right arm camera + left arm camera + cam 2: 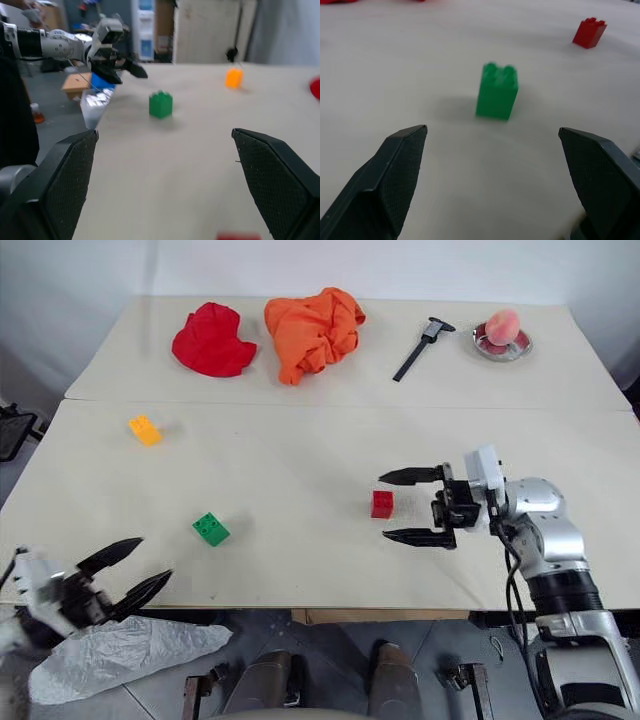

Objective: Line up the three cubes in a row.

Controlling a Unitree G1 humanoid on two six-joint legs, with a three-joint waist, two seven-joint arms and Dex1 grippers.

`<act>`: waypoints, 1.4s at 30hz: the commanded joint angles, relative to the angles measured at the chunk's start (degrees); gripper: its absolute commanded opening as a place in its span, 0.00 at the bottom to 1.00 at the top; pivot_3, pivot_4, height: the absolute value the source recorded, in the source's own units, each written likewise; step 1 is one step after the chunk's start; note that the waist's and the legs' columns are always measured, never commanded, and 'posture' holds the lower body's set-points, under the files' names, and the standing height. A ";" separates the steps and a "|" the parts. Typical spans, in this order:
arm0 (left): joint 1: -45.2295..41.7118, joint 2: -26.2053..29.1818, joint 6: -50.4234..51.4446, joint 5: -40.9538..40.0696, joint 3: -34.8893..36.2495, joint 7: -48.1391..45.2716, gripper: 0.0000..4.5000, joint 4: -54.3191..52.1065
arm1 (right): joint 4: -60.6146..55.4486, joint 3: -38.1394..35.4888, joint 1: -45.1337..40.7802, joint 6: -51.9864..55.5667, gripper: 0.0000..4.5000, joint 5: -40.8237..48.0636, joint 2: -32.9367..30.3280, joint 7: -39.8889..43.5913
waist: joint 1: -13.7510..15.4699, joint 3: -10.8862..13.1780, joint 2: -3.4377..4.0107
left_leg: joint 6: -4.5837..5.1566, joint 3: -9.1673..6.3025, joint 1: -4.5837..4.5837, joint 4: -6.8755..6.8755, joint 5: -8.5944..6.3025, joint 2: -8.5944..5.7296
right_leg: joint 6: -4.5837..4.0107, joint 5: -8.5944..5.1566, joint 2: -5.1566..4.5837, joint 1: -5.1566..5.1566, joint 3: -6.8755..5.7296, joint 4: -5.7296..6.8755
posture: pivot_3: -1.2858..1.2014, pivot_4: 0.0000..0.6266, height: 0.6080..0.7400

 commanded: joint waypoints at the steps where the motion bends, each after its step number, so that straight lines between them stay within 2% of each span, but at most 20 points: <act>1: -4.18 -0.03 -2.31 3.30 -3.21 1.29 1.00 3.03 | -3.02 -2.49 1.71 1.62 0.99 -0.63 -1.13 1.81 | -0.29 0.00 0.00 | 0.00 0.01 0.00 0.00 0.00 0.00 | 0.00 0.00 0.00 0.00 0.01 0.01 | 0.52 0.24 1.00; 4: -9.53 -0.92 -4.67 6.67 -6.20 3.21 1.00 8.82 | -5.26 -3.89 4.18 2.19 0.99 -0.99 -0.63 0.45 | -0.62 -0.01 0.02 | 0.00 0.09 0.08 0.00 0.00 0.04 | 0.00 0.00 0.06 0.00 0.05 0.01 | 0.52 0.24 1.00; 7: -11.18 -1.07 -5.98 8.14 -8.03 3.34 1.00 10.80 | -6.91 -4.89 6.52 2.04 0.99 -1.45 -0.18 -0.30 | -0.68 -0.01 0.02 | 0.01 0.15 0.09 -0.01 0.00 0.05 | 0.01 0.00 0.07 -0.01 0.11 0.02 | 0.52 0.24 1.00; 8: -11.60 -1.22 -6.67 8.16 -8.18 3.33 0.91 11.13 | -7.25 -5.29 7.27 1.93 1.00 -1.63 -0.04 -0.57 | -0.58 -0.01 0.02 | 0.02 0.16 0.09 -0.01 -0.01 0.05 | 0.01 0.00 0.06 -0.01 0.12 0.00 | 0.52 0.24 1.00; 9: -12.15 -0.95 -6.88 8.22 -8.60 2.94 0.88 11.39 | -7.59 -5.68 8.32 1.64 1.00 -1.90 0.08 -0.66 | -0.48 -0.01 0.01 | 0.03 0.16 0.08 -0.01 -0.02 0.04 | 0.01 0.00 0.06 -0.01 0.12 -0.01 | 0.52 0.24 1.00; 17: -16.61 3.12 -6.03 7.22 -12.02 -4.35 0.35 15.74 | -9.17 -8.70 14.29 0.02 1.00 -3.52 1.44 -2.92 | -0.29 -0.03 -0.01 | 0.04 0.20 0.12 0.01 -0.03 0.04 | 0.03 0.01 0.06 -0.01 0.20 0.02 | 0.52 0.24 1.00; 18: -18.01 3.57 -6.25 7.10 -12.49 -5.73 0.32 16.93 | -9.53 -9.06 14.94 0.05 1.00 -3.52 1.50 -3.21 | -0.31 -0.03 -0.01 | 0.04 0.20 0.13 0.02 -0.03 0.04 | 0.03 0.01 0.07 -0.01 0.20 0.03 | 0.52 0.24 1.00; 21: -23.30 5.12 -8.21 7.39 -14.56 -11.39 0.33 20.82 | -11.15 -10.38 17.27 0.29 1.00 -3.56 1.40 -4.03 | -0.19 -0.03 -0.01 | 0.04 0.21 0.12 0.02 -0.03 0.04 | 0.03 0.01 0.07 -0.01 0.20 0.01 | 0.52 0.24 1.00; 24: -38.03 4.79 -7.41 6.76 -19.64 -21.29 0.33 28.03 | -12.96 -13.64 21.56 0.54 1.00 -3.10 0.73 -5.51 | 1.13 -0.02 -0.05 | 0.04 0.20 0.07 0.03 -0.02 0.03 | 0.03 0.02 0.09 -0.03 0.18 0.00 | 0.52 0.24 1.00; 28: -50.71 1.31 -11.57 12.36 -25.58 -25.54 0.33 40.14 | -13.83 -15.41 23.47 0.38 1.00 -3.53 0.97 -6.94 | 1.04 -0.07 -0.05 | 0.12 0.29 0.06 0.24 -0.05 -0.04 | 0.16 0.09 0.09 0.02 0.32 0.04 | 0.52 0.24 1.00; 31: -63.36 -6.29 -15.37 18.76 -30.88 -23.88 0.33 53.53 | -15.42 -16.98 25.36 -0.06 1.00 -3.74 1.42 -8.66 | 1.00 -0.04 -0.12 | 0.18 0.35 0.08 0.22 -0.09 -0.08 | 0.19 0.10 0.09 0.04 0.36 -0.01 | 0.52 0.24 1.00; 33: -68.23 -9.06 -17.97 21.21 -31.94 -23.20 0.33 60.19 | -16.36 -17.49 26.08 -0.12 1.00 -3.77 1.64 -9.58 | 1.02 0.00 -0.19 | 0.18 0.34 0.01 0.23 -0.08 -0.08 | 0.23 0.13 0.11 0.04 0.34 -0.08 | 0.52 0.24 1.00; 37: -75.74 -15.55 -20.91 25.36 -33.87 -20.17 0.33 71.07 | -18.60 -18.82 28.78 -0.18 1.00 -3.86 2.25 -11.84 | 0.82 0.05 -0.27 | 0.21 0.35 0.00 0.18 -0.10 -0.08 | 0.25 0.14 0.12 0.03 0.34 -0.18 | 0.52 0.24 1.00; 42: -79.11 -18.48 -22.68 29.16 -34.73 -18.52 0.33 76.24 | -20.64 -18.94 30.38 -0.47 1.00 -4.09 3.24 -13.62 | 0.72 0.06 -0.28 | 0.24 0.36 0.01 0.13 -0.12 -0.08 | 0.27 0.15 0.12 0.03 0.35 -0.22 | 0.52 0.24 1.00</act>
